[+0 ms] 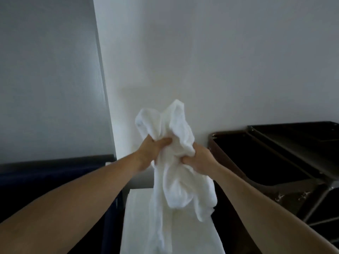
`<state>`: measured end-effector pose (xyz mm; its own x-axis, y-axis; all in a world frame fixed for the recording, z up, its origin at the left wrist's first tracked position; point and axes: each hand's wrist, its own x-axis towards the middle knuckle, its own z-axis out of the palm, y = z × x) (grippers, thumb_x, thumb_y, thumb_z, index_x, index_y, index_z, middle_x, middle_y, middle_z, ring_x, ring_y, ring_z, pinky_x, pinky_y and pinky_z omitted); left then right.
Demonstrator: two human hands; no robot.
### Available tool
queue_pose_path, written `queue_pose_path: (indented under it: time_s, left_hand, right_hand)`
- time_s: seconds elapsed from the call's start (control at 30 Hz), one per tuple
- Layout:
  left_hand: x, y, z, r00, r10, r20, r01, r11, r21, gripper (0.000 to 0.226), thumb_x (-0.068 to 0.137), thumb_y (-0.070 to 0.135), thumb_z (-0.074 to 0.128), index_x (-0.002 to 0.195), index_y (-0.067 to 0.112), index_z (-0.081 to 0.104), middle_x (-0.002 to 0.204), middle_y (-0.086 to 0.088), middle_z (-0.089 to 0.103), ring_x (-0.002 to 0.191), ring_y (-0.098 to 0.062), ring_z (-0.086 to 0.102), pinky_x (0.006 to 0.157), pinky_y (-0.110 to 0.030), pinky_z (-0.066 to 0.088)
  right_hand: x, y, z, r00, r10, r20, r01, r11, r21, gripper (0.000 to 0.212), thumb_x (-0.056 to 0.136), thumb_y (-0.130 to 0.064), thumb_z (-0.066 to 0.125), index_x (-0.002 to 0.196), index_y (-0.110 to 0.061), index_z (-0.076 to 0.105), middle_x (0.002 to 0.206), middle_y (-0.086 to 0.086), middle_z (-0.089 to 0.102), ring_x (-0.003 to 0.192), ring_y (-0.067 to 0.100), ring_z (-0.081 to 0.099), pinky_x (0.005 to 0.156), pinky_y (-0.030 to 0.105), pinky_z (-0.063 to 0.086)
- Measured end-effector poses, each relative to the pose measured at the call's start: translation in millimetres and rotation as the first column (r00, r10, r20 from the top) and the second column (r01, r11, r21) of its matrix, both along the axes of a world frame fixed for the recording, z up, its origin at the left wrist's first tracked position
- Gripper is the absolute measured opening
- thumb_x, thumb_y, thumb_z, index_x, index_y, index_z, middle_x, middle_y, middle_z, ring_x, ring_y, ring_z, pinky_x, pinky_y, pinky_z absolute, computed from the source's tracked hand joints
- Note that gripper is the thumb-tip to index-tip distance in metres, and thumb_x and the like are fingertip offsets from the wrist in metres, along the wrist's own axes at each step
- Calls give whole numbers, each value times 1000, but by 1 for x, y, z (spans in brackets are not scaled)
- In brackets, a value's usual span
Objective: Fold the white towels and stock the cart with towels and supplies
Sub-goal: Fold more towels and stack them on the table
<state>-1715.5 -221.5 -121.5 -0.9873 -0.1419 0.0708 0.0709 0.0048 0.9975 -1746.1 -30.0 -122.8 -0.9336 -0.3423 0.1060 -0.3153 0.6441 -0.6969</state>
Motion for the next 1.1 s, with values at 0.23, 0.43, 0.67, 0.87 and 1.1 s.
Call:
queue_pose_path:
  time_s: [0.23,0.43,0.67,0.87,1.1]
  left_hand:
    - [58,-16,-135,784,67,617,250,876,-413,65,73,37,79,130,18,56,115,2,68,103,-18,66,87,-38,58]
    - [67,3,-86,436,61,898,778,475,-410,82,74,51,80,138,13,46,141,-7,52,128,-27,52,105,-44,47]
    - [50,3,13,971,172,164,112,279,-954,83,72,55,78,140,23,43,129,6,52,117,-18,53,94,-34,46]
    - [53,40,34,974,-225,-17,112,548,-829,113,71,35,87,155,39,12,149,12,39,131,-2,36,109,-25,31]
    - [46,57,72,984,-69,-167,-46,797,-602,16,97,19,59,93,6,66,56,6,62,53,-10,60,60,-18,51]
  right_hand:
    - [-20,45,-58,998,-17,68,10,995,98,9,92,-27,57,91,-20,62,83,-4,60,81,19,60,64,29,41]
    - [-12,37,-10,996,69,53,-52,961,-272,9,80,-15,65,83,-19,72,83,7,73,82,30,70,73,45,57]
    - [-3,47,30,957,239,166,-137,873,-468,23,81,-1,67,101,-11,73,92,17,73,84,32,69,77,43,57]
    - [10,57,42,786,452,422,-173,816,-552,40,59,-6,60,97,-2,71,85,18,70,78,34,67,71,37,55]
    - [3,55,36,989,118,94,-103,983,-152,14,73,-16,79,83,-20,69,80,0,69,72,19,65,64,32,53]
